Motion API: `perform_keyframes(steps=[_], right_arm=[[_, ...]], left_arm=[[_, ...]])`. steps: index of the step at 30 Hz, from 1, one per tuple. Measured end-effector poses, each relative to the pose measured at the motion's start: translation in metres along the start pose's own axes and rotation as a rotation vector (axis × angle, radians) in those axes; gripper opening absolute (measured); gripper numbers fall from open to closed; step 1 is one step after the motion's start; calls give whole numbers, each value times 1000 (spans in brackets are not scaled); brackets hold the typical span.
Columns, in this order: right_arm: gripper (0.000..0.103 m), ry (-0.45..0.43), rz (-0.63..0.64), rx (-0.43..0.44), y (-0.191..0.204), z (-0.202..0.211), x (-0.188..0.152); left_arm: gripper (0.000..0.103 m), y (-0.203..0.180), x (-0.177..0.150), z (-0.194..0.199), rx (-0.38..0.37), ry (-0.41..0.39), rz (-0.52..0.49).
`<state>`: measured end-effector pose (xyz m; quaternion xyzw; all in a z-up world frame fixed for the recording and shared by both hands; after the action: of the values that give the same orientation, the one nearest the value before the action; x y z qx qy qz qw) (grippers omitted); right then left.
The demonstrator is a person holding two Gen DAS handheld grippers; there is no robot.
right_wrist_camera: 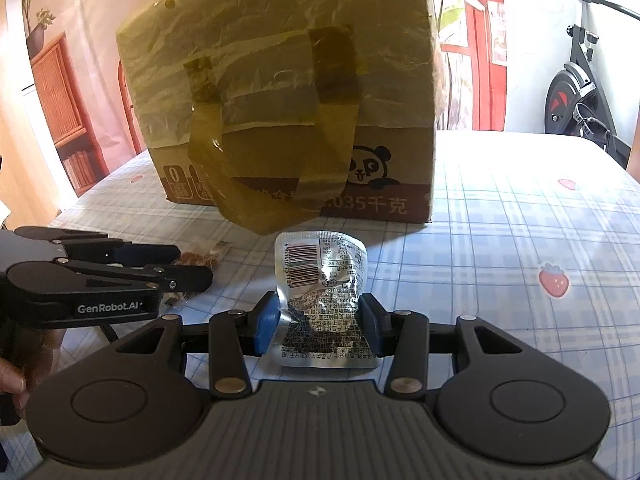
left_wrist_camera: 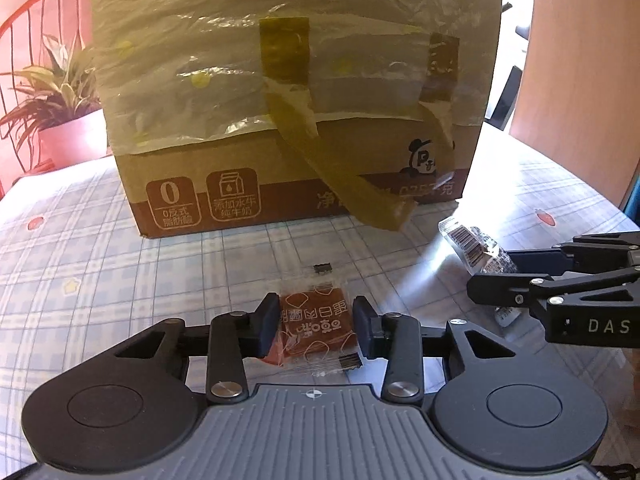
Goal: Organize snacks
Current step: 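Lift the brown packet and the silver packet up over the box, then lower both packets into the box and open both tools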
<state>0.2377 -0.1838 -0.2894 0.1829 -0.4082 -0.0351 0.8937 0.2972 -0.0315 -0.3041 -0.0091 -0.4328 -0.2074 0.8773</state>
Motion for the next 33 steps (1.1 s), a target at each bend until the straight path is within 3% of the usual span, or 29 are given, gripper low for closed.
perform_keyframes(steps=[10, 18, 27, 33], right_arm=[[46, -37, 3, 5, 5, 16, 4], [46, -118, 15, 19, 18, 54, 19], [46, -319, 57, 91, 43, 110, 87], [46, -418, 86, 109, 57, 118, 149]], left_arm=[[42, 12, 6, 36, -5, -53, 28], [42, 23, 30, 90, 10, -174, 20], [42, 38, 110, 151, 12, -386, -53], [42, 42, 176, 150, -26, -462, -70]])
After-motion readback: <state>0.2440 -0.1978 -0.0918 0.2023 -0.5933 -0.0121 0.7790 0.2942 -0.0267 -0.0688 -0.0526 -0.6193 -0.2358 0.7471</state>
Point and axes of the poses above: each gripper's, at about its wrist camera, not at the fingertips, and z roughly against the way its jaws point, y to its left, x to its top, the point moved 3 cm from there along -z, roughly the way its jaws point, and after that the axes turned 11 degrees about -z, right-handed, at the moved point
